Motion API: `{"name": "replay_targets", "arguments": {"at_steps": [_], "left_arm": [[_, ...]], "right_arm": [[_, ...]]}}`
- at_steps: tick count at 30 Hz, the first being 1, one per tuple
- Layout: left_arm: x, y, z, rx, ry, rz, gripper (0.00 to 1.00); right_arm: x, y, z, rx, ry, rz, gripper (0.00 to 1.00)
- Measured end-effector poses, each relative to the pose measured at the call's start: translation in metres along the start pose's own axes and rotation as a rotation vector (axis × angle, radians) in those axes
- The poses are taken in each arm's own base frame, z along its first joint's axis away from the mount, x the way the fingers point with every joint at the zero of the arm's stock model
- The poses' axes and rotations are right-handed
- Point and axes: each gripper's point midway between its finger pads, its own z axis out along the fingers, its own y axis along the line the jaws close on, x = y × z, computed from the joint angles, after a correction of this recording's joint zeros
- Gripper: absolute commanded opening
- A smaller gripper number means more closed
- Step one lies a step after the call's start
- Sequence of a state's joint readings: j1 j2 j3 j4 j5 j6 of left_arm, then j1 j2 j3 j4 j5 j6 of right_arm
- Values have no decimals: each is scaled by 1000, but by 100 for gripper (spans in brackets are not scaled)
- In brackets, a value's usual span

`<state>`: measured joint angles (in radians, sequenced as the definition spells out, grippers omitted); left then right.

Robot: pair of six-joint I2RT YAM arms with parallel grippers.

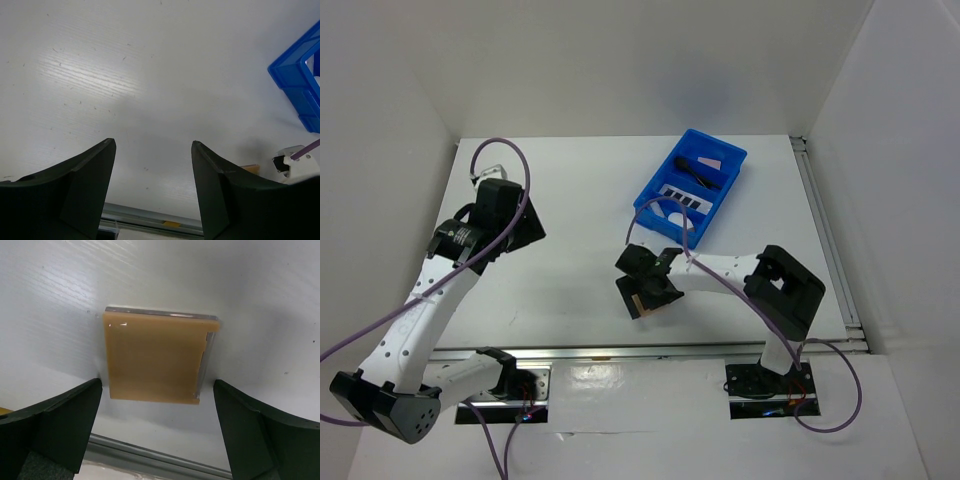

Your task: Organize the makeup

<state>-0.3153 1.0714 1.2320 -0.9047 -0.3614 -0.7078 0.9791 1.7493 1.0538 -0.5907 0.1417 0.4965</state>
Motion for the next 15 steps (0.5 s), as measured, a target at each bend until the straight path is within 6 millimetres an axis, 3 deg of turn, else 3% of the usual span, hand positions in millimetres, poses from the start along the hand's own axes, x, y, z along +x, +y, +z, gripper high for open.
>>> {"name": "replay_targets", "arguments": {"at_steps": [6,9,15], "left_arm": [[1,1,0,-4,5,2,75],[2,1,0,-6,7,3,75],[2,2,3,-14,12,7,75]], "right_arm": [[-7,2,3,9,-28,-4,93],[-16,6,6,7,-47,-10,79],[-32,14,9,2,-74,-23,42]]}}
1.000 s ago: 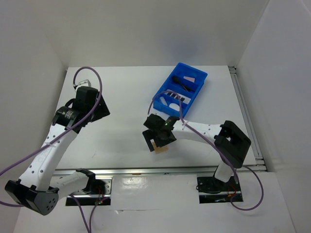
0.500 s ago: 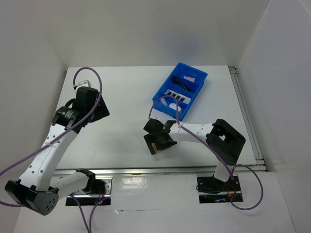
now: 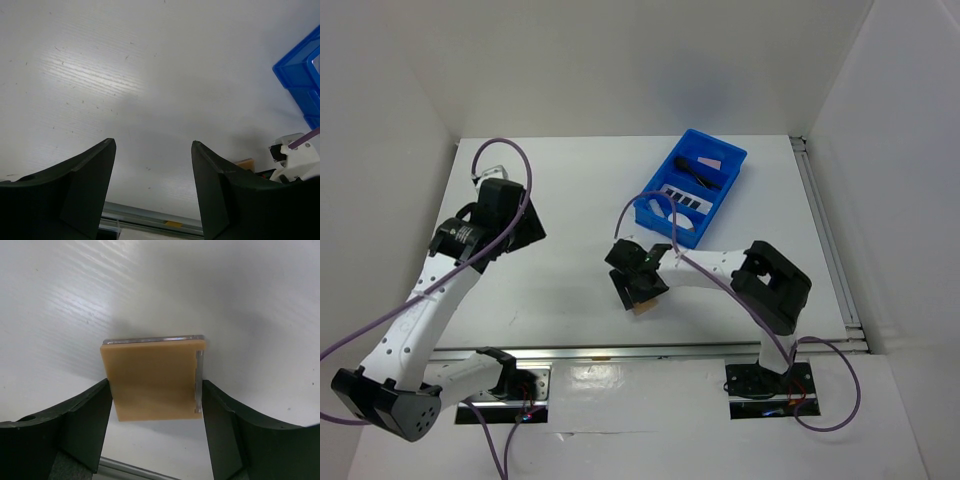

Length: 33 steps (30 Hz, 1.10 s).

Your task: Organize the makeup

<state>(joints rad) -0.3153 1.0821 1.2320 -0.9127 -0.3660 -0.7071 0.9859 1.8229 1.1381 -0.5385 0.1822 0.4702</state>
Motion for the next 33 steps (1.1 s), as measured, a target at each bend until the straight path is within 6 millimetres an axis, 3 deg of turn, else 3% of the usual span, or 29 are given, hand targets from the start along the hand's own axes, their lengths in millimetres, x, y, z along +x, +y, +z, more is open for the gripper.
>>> {"name": "replay_targets", "arguments": {"at_steps": [4,7,8,11,13,15,19,22,25,28,33], "left_arm": [[0,1,2,-11,1,4,75],[-1,3,5,-30,-3,9,75],[-2,4,5,-37,-7,10,75],[-7,5,4,-45,-25,19,75],[-11,5,2,-45,-37,21,75],[-14,4,0,-43,-46,20,75],[-16,4,1,-46,-52,20,75],[-15,4,3,-52,-47,23,75],[-13,4,8,-63,-35,31,75],[-12,4,13,-74,-22,45,75],[-12,2,20,-88,-5,68,75]], "right_arm": [[-11,3,1,2,-7,-13,34],[-36,4,-10,4,-33,-21,33],[-52,4,-18,2,-53,-17,33],[-126,-11,-50,-14,-196,51,33],[-180,-38,-76,-10,-313,126,33],[-221,-74,-101,8,-408,207,33],[-276,-176,-136,101,-555,421,33],[-284,-245,-135,182,-590,575,33],[-279,-293,-119,259,-599,688,33],[-279,-320,-102,305,-624,762,33],[-285,-345,-82,327,-689,830,33]]}}
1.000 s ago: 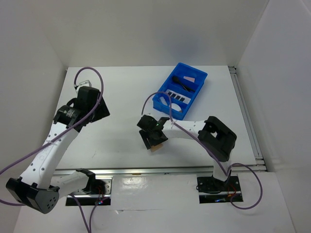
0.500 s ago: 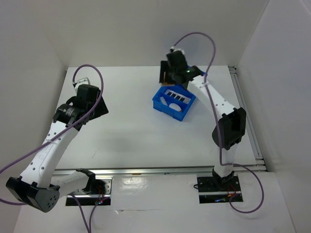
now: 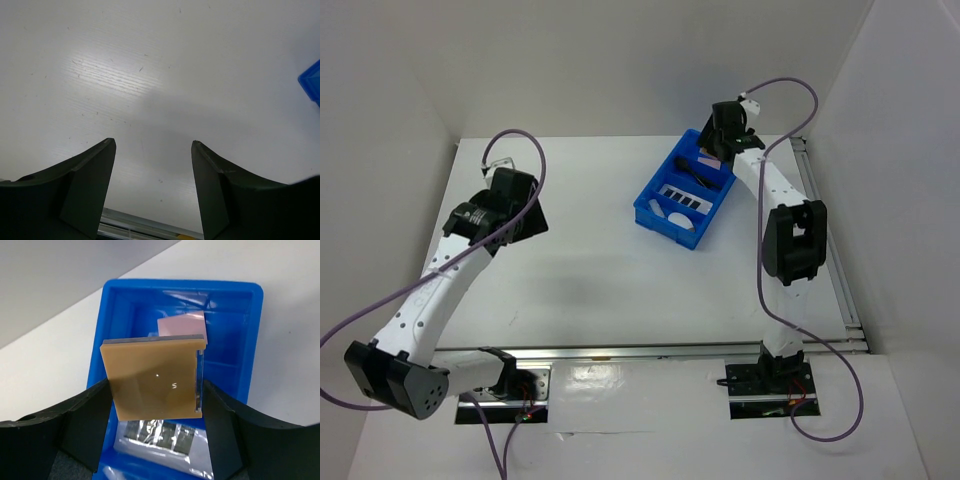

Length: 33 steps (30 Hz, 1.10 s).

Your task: Organize the makeup

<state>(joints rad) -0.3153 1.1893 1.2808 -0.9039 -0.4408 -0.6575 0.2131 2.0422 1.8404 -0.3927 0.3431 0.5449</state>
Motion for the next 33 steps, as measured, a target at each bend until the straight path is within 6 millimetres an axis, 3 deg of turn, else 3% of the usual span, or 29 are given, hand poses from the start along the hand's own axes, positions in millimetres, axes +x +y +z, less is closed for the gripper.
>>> {"name": "replay_targets", "arguments": {"at_steps": [5,12,13,15,16,17,21,29,33], "left_arm": [[2,-3,7,-12,18,10,75],[2,-7,17,-29,40,22,75],[3,-7,18,-32,43,24,75],[3,-8,21,-37,49,28,75],[3,-9,23,-40,53,30,75],[4,-9,24,-42,56,32,75],[5,-10,28,-47,65,36,75],[5,-11,29,-48,69,38,75],[6,-11,29,-46,70,37,75]], "right_arm": [[1,-12,36,20,-35,48,34],[22,-39,81,69,-22,77,34],[25,-40,85,70,-18,79,38],[28,-43,89,74,-12,79,50],[29,-43,92,74,-13,80,69],[29,-43,95,71,-13,81,76],[27,-37,98,44,-21,86,95],[22,-32,97,21,-30,82,99],[8,-27,85,13,-51,59,99]]}}
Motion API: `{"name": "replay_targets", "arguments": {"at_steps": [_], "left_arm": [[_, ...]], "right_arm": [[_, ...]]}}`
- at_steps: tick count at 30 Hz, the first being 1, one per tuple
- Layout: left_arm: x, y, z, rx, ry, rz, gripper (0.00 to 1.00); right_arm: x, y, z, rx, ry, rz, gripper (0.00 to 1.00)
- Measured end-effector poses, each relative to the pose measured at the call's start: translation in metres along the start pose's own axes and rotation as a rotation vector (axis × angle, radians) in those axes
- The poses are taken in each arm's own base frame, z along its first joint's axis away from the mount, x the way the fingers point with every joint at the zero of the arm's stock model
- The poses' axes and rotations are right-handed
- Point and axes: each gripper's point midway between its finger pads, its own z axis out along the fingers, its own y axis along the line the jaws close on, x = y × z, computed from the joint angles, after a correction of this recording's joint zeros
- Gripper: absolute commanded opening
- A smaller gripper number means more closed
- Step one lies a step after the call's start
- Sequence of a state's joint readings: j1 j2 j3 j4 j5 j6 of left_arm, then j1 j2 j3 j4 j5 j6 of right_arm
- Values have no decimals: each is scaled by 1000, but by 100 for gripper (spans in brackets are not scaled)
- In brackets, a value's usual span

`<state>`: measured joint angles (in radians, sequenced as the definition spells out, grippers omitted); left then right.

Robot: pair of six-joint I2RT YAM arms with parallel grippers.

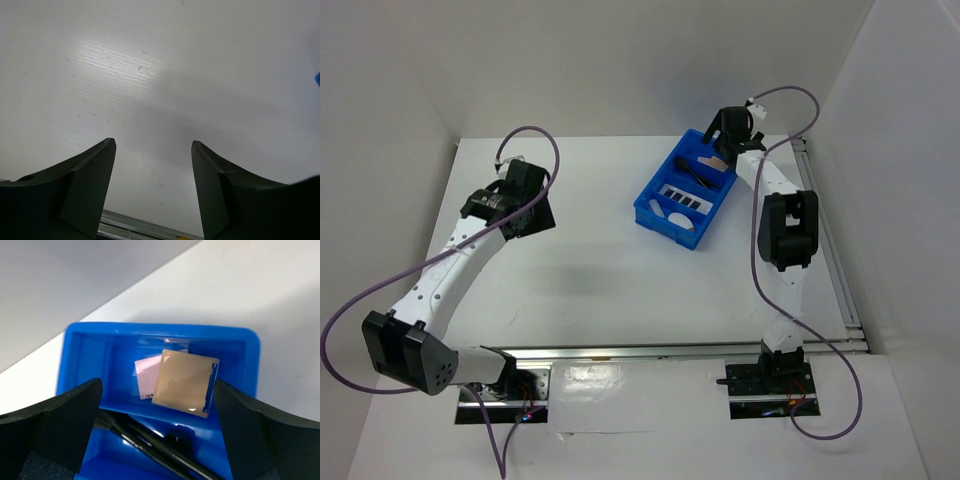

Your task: Organize the makeup

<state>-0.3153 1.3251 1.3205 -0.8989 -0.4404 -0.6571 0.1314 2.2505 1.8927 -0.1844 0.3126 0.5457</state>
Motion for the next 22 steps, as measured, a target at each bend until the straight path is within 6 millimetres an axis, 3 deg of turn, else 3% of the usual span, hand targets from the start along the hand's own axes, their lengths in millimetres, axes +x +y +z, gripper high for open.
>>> {"name": "replay_targets", "arguments": {"at_steps": [4,8,12,14,18,20,22], "left_arm": [[-2,0,-4,12,-9,-6,75],[-5,1,-15,43,-38,-24,75],[-4,3,-28,89,-63,-42,75],[-1,2,-32,116,-64,-48,75],[11,2,-36,160,-48,-49,75],[17,1,-37,176,-36,-47,75],[21,0,-37,190,-25,-45,75]], "right_arm": [[-30,3,-32,5,-18,-34,99],[-69,-4,-79,49,-29,-55,99],[-84,-42,-136,128,21,-78,99],[-76,-79,-166,188,73,-70,99],[-36,-166,-227,332,194,-32,99],[-14,-189,-254,363,238,-22,99],[1,-196,-275,354,263,-21,99]]}}
